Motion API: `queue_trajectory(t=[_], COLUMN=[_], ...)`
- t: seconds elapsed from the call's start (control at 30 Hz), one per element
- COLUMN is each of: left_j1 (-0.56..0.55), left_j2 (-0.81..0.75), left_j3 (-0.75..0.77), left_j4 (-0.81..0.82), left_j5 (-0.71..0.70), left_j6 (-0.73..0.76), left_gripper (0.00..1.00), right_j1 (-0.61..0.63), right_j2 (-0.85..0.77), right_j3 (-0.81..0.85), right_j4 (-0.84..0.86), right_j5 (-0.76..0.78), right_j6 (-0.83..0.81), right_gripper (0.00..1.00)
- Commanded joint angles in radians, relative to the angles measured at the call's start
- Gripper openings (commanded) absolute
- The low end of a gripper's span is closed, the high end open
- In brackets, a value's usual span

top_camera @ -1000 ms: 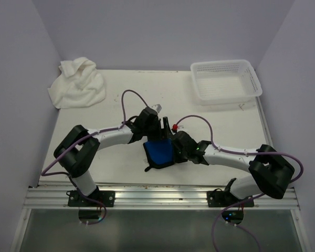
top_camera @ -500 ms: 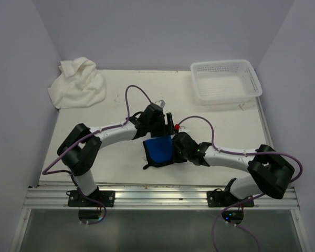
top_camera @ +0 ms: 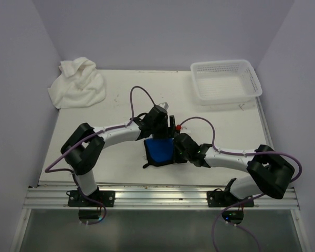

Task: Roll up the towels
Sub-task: Roll the towel

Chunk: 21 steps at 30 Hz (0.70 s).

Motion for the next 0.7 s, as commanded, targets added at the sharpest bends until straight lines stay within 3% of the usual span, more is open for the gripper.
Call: queue_trajectory(t=[0.0, 0.3, 0.67], left_j1=[-0.002, -0.005, -0.003], left_j2=[0.044, 0.119, 0.12], left_j3=[0.052, 0.12, 0.065], left_j4=[-0.017, -0.058, -0.025], left_j5=[-0.053, -0.136, -0.162], left_j6=[0.01, 0.029, -0.003], left_gripper=[0.74, 0.72, 0.69], right_j1=[0.004, 0.004, 0.004], right_j2=[-0.01, -0.016, -0.017], right_j3=[-0.025, -0.039, -0.118], right_j4=[0.056, 0.086, 0.156], right_j5=[0.015, 0.019, 0.064], right_j6=[0.007, 0.033, 0.173], right_gripper=[0.02, 0.0, 0.04])
